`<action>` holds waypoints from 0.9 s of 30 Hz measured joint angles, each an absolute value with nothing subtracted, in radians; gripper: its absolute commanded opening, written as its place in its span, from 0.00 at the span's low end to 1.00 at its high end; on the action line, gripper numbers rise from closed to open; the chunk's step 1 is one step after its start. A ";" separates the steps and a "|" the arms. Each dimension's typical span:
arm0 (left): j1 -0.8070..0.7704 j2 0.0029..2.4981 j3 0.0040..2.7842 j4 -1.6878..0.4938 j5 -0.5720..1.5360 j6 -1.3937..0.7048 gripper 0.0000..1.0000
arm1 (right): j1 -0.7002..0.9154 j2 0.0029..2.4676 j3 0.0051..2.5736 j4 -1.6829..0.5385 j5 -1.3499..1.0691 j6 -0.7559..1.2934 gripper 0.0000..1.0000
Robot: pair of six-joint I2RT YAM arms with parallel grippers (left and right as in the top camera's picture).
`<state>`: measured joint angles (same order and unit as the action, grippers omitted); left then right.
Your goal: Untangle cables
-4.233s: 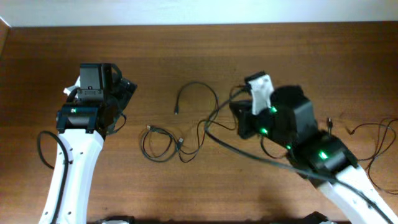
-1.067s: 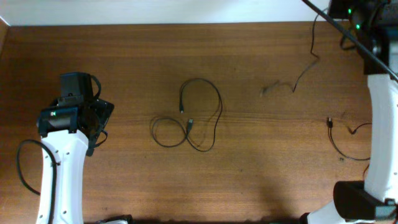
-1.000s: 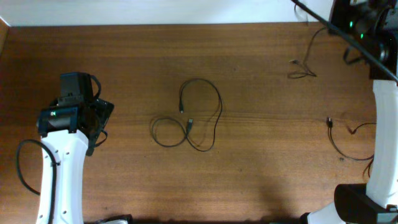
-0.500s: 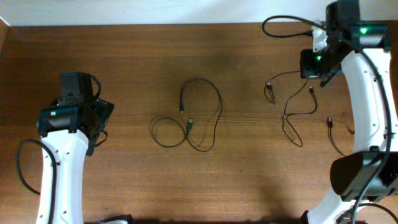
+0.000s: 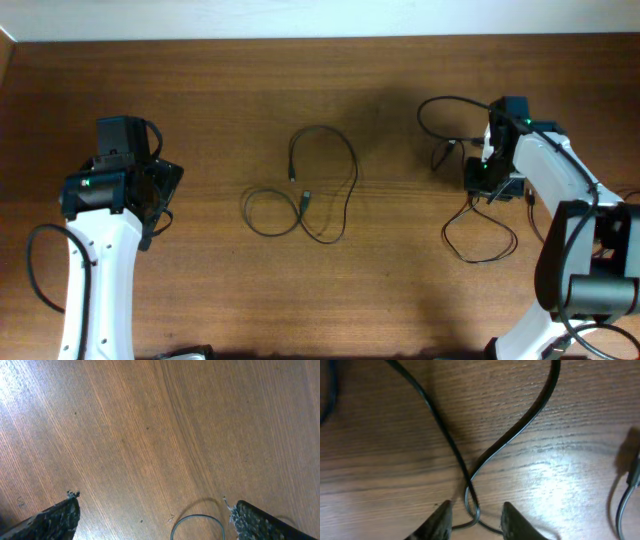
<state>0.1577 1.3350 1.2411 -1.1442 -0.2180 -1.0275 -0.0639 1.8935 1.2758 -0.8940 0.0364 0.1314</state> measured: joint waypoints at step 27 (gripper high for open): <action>0.158 1.335 1.241 -1.143 -0.218 -1.028 0.99 | -0.466 2.100 1.672 -0.114 0.158 -0.038 0.04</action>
<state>0.1577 1.3350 1.2411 -1.1435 -0.2180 -1.0279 -0.4664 2.1002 1.6718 -0.1143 0.1577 -0.0376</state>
